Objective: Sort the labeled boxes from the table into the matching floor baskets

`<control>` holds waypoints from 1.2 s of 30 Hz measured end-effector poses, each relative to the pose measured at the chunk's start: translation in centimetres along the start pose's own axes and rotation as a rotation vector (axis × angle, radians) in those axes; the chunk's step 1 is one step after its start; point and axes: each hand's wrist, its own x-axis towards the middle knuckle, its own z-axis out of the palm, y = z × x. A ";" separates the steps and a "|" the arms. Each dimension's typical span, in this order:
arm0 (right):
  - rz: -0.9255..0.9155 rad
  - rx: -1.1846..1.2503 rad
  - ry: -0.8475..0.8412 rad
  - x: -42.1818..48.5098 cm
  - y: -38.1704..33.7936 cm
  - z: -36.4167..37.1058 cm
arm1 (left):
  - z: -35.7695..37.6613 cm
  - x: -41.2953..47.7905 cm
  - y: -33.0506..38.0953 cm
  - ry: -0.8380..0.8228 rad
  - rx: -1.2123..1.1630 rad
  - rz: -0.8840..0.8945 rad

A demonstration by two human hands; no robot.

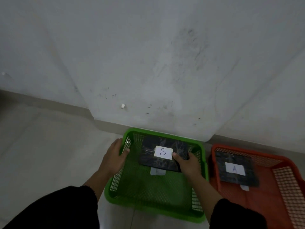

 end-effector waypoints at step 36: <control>0.063 -0.165 -0.011 -0.2 -0.6 3.3 | 0.2 0.2 0.2 0.001 0.151 -0.016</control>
